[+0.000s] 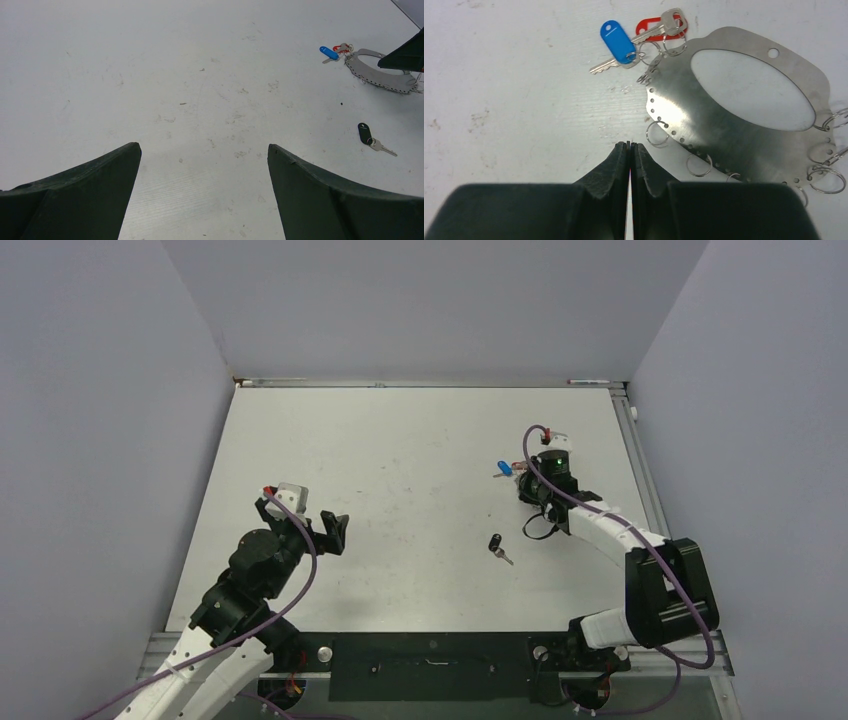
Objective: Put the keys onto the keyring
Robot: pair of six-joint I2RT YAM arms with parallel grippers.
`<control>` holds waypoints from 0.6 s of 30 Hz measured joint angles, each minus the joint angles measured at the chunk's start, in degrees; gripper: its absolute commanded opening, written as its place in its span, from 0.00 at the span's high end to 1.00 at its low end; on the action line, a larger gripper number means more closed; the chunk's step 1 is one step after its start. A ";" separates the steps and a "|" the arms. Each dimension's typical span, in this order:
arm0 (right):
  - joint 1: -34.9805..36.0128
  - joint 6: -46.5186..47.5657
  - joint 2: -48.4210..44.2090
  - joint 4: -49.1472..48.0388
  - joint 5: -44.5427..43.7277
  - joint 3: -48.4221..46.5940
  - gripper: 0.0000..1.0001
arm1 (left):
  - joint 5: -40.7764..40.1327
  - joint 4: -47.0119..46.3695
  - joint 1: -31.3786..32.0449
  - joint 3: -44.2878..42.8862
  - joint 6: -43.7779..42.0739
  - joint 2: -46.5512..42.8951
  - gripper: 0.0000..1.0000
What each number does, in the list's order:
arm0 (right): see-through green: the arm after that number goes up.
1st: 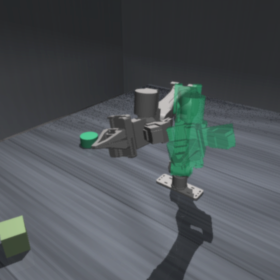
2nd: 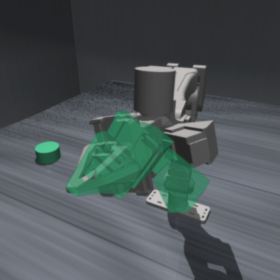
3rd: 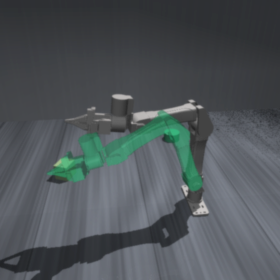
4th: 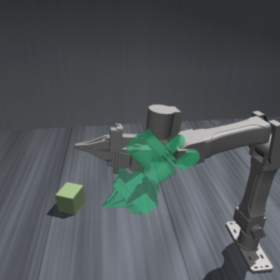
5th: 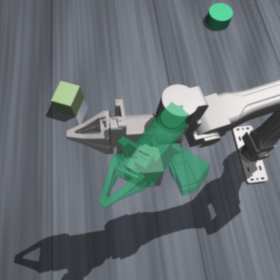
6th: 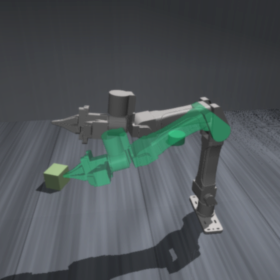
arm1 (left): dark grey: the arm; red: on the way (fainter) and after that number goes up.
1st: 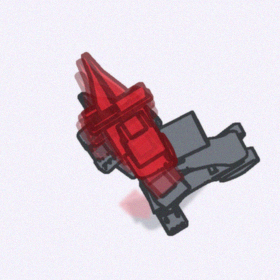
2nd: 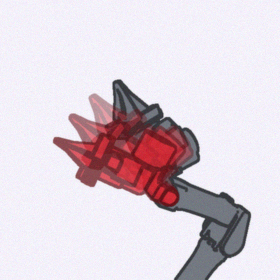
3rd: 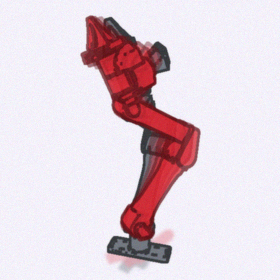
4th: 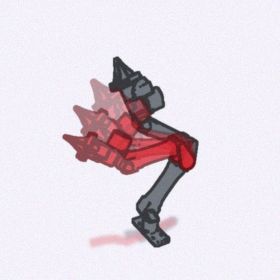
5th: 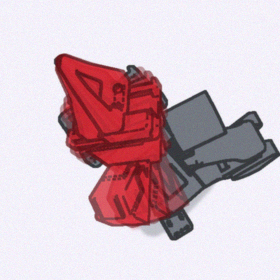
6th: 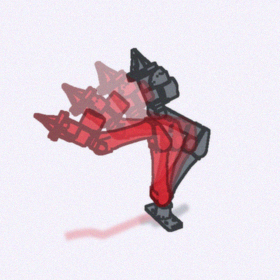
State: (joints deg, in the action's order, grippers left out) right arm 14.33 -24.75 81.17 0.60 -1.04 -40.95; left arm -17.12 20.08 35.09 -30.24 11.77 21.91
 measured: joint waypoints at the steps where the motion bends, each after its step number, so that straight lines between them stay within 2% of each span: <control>1: 0.04 -0.02 -0.63 -0.44 0.74 0.42 0.95 | 0.00 0.00 0.00 0.00 0.00 0.00 0.04; 3: 0.11 -0.15 -1.88 -1.05 1.92 1.29 0.95 | 0.00 0.00 -0.02 0.00 0.00 0.00 0.04; 4: 0.22 -0.17 -2.25 -1.20 2.29 1.64 0.90 | 0.00 0.00 -0.02 0.00 0.00 0.00 0.04; 6: 0.39 -0.35 -2.43 -1.20 2.62 1.99 0.64 | 0.00 0.00 -0.02 0.00 0.00 0.00 0.04; 9: 0.42 -0.96 -2.01 -0.87 2.51 1.97 0.46 | 0.00 0.00 -0.02 0.00 0.00 0.00 0.04; 12: 1.25 -0.83 0.13 0.17 1.42 1.20 0.44 | 0.00 0.00 -0.02 0.00 0.00 0.02 0.04; 18: 5.79 0.90 5.46 5.11 -4.17 -3.67 0.51 | 0.00 0.00 -0.13 0.00 0.00 0.00 0.04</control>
State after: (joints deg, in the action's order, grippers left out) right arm 20.12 -23.86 86.63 5.72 -5.21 -44.62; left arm -17.12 20.08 34.96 -30.24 11.77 21.91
